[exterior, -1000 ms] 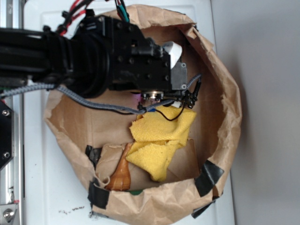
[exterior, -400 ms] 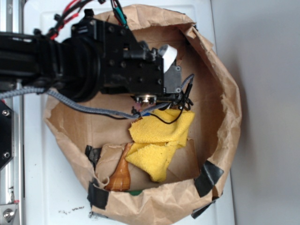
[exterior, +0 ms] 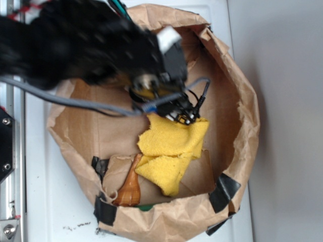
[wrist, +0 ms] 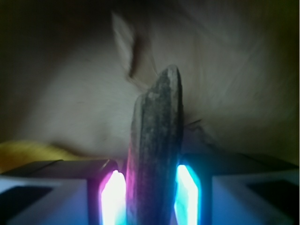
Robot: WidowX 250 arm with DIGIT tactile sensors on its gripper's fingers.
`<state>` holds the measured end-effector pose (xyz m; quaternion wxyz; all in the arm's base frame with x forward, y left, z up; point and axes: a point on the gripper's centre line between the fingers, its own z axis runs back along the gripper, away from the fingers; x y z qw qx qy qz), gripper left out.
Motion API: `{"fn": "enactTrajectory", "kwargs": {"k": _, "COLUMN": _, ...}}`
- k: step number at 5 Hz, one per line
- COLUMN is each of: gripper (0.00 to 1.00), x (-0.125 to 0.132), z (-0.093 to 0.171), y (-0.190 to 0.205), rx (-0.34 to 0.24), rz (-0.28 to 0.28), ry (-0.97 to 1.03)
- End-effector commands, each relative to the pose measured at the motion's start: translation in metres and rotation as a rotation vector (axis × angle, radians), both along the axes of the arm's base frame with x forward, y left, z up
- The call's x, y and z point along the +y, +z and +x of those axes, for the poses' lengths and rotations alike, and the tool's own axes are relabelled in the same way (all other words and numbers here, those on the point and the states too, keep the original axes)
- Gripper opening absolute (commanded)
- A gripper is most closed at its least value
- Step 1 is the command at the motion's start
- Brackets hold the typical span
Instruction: Grab the wood chip.
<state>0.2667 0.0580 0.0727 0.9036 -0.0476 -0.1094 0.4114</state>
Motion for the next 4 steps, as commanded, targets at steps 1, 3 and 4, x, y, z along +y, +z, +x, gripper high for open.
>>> {"fn": "enactTrajectory", "kwargs": {"k": 1, "gripper": 0.0, "x": 0.008, "z": -0.025, "y": 0.077, "rx": -0.028, "rz": 0.139, "ry": -0.485}}
{"fn": "enactTrajectory", "kwargs": {"k": 3, "gripper": 0.0, "x": 0.001, "z": -0.023, "y": 0.104, "rx": 0.058, "rz": 0.24, "ry": -0.995}}
{"fn": "enactTrajectory", "kwargs": {"k": 4, "gripper": 0.0, "x": 0.0, "z": -0.021, "y": 0.111, "rx": 0.029, "rz": 0.244, "ry": -1.005}}
